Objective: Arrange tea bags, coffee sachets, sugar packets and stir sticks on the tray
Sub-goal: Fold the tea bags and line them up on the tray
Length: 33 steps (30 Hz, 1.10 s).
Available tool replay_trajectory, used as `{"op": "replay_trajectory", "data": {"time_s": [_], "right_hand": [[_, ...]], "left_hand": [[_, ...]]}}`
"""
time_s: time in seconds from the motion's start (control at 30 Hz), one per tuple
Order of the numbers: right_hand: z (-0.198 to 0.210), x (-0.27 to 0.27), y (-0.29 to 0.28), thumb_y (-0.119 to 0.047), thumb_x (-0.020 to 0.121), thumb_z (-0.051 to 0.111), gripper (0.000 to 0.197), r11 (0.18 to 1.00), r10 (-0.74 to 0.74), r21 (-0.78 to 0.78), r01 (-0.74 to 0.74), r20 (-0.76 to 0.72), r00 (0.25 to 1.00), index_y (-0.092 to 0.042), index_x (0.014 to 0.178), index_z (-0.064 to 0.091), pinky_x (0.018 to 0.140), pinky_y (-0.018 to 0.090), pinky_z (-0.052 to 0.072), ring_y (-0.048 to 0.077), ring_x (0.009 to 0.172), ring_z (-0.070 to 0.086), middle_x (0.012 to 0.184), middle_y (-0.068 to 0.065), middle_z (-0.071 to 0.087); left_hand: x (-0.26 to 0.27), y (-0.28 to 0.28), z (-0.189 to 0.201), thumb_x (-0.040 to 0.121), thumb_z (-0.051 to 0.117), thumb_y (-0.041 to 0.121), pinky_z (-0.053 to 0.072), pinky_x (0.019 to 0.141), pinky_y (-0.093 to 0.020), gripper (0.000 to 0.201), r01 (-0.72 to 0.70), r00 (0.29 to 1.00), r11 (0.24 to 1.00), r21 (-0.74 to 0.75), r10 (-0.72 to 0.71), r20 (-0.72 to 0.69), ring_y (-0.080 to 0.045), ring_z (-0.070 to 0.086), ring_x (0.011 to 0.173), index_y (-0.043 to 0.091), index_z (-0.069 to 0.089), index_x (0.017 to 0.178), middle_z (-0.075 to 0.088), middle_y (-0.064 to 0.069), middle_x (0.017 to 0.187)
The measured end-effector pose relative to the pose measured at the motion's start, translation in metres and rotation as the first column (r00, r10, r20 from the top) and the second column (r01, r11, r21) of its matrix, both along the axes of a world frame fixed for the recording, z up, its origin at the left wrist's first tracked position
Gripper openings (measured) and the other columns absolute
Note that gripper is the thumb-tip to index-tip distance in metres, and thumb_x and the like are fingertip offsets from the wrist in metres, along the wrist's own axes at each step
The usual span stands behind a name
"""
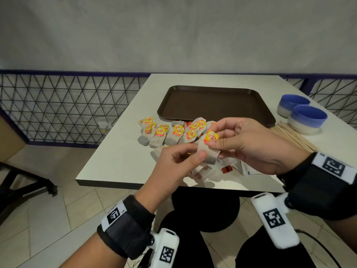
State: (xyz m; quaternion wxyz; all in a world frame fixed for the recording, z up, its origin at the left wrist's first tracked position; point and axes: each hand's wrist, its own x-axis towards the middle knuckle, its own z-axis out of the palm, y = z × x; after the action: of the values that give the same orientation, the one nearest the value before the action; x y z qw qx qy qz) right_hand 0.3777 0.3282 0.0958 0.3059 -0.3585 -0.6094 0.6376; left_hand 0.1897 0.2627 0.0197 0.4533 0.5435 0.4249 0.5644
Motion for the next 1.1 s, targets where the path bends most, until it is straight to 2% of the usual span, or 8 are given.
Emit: {"op": "replay_trajectory", "data": {"time_s": [0.1,0.23,0.3,0.47,0.63,0.87,1.0,1.1], "right_hand": [[-0.001,-0.004,0.001,-0.007,0.067,0.084,0.037,0.999,-0.008,0.047,0.005,0.06,0.998,-0.006,0.102,0.07,0.059,0.028,0.06,0.021,0.072,0.073,0.092,0.017,0.076],[0.001,-0.007,0.0,-0.012,0.066,0.086,0.04,0.991,-0.015,0.134,-0.006,0.149,0.989,-0.008,0.103,0.072,0.068,0.037,0.061,0.025,0.076,0.074,0.09,0.016,0.078],[0.004,-0.008,-0.001,-0.012,0.067,0.086,0.039,0.988,-0.008,0.151,-0.017,0.163,0.987,-0.006,0.102,0.072,0.069,0.039,0.059,0.025,0.075,0.074,0.087,0.015,0.078],[0.016,-0.006,-0.003,-0.007,0.085,0.077,0.021,0.981,0.015,0.185,-0.064,0.253,0.967,-0.005,0.105,0.074,0.072,0.038,0.059,0.025,0.08,0.076,0.089,0.015,0.078],[0.022,-0.005,0.002,-0.007,0.086,0.078,0.016,0.947,0.0,0.297,-0.12,0.373,0.928,-0.011,0.101,0.079,0.074,0.039,0.061,0.023,0.078,0.076,0.086,0.007,0.079],[0.037,-0.01,0.008,-0.013,0.086,0.078,0.02,0.887,0.035,0.384,-0.256,0.498,0.867,-0.016,0.106,0.081,0.07,0.03,0.061,0.017,0.073,0.075,0.088,0.0,0.08],[0.046,-0.018,0.014,-0.016,0.086,0.079,0.019,0.854,0.071,0.391,-0.345,0.568,0.82,-0.022,0.104,0.081,0.074,0.041,0.063,0.027,0.077,0.075,0.084,0.003,0.079],[0.061,-0.031,0.027,-0.021,0.088,0.08,0.011,0.802,0.124,0.354,-0.481,0.689,0.714,-0.025,0.098,0.081,0.074,0.042,0.061,0.025,0.076,0.074,0.081,0.002,0.078]], "left_hand": [[-0.002,-0.001,0.001,0.092,0.07,0.017,0.059,0.063,-0.038,0.023,0.0,0.999,1.0,-0.006,-0.001,-0.053,-0.022,0.072,0.077,-0.001,0.075,0.105,0.076,-0.016,0.093],[-0.004,-0.001,0.001,0.093,0.067,0.016,0.058,0.062,-0.029,0.019,-0.017,0.997,0.999,-0.039,0.014,-0.073,-0.014,0.071,0.075,0.002,0.076,0.103,0.076,-0.009,0.089],[-0.005,-0.001,0.002,0.092,0.068,0.017,0.059,0.065,-0.027,0.017,-0.024,0.997,0.999,-0.039,0.021,-0.076,-0.017,0.071,0.077,0.004,0.077,0.1,0.075,-0.009,0.089],[-0.005,-0.001,0.002,0.093,0.069,0.017,0.06,0.063,-0.029,0.014,-0.043,0.996,0.998,-0.045,0.04,-0.083,-0.036,0.067,0.085,0.006,0.078,0.094,0.074,-0.013,0.088],[-0.004,0.0,0.004,0.092,0.07,0.017,0.06,0.063,-0.031,0.011,-0.05,0.994,0.998,-0.034,0.046,-0.1,-0.032,0.067,0.084,0.007,0.076,0.092,0.074,-0.009,0.088],[-0.008,-0.004,0.006,0.093,0.07,0.026,0.06,0.065,-0.049,0.012,-0.065,0.978,0.998,0.015,0.067,-0.197,-0.033,0.067,0.084,0.018,0.078,0.096,0.073,-0.009,0.09],[-0.019,-0.004,0.011,0.093,0.072,0.028,0.047,0.063,-0.037,0.008,-0.096,0.949,0.991,0.095,0.12,-0.291,-0.024,0.057,0.069,0.022,0.078,0.091,0.068,-0.006,0.075],[-0.035,-0.001,0.015,0.09,0.075,0.026,0.052,0.07,-0.029,0.003,-0.142,0.937,0.979,0.144,0.18,-0.299,-0.013,0.066,0.079,0.024,0.077,0.091,0.073,0.005,0.085]]}}
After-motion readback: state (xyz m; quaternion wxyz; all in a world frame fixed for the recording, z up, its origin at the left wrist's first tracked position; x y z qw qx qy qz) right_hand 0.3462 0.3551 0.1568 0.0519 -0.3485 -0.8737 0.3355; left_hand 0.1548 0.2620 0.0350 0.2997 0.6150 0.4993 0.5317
